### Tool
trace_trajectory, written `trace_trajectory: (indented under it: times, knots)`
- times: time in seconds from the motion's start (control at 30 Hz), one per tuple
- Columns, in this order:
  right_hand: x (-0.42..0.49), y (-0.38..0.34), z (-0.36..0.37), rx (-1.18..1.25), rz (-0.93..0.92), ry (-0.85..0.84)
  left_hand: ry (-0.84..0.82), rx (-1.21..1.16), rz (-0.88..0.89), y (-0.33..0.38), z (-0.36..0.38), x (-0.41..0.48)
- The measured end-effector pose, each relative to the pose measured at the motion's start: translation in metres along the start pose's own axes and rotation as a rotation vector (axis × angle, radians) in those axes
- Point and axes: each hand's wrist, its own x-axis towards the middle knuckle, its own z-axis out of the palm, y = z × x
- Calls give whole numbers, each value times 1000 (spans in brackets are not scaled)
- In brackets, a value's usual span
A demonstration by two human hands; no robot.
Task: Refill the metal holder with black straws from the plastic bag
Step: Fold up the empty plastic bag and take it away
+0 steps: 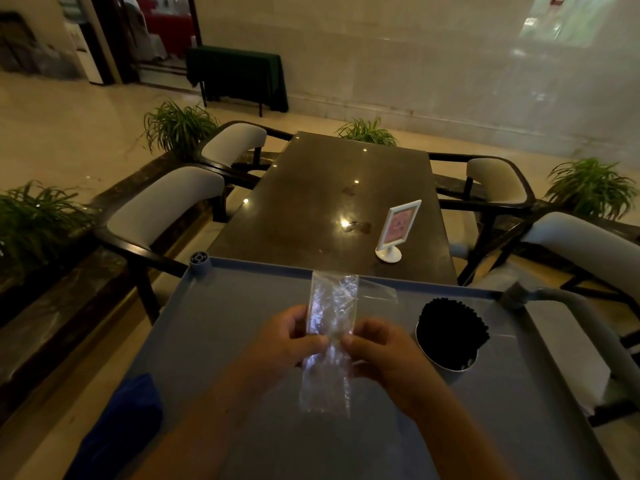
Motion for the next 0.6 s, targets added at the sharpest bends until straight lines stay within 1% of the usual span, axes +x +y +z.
trace_trajectory:
  times: [0.13,0.3,0.43,0.6]
  knots:
    - [-2,2,0,-28,-53,8,-5,-17,2,-2,0,1]
    - [-3,5,-6,-138,-126,78,28,-57,0,-5,0,3]
    - [-6,8,-10,-110,-133,85,31,-14,23,-6,0,2]
    - [-7,9,-17,-114,-113,133,30,7,57,-7,-2,0]
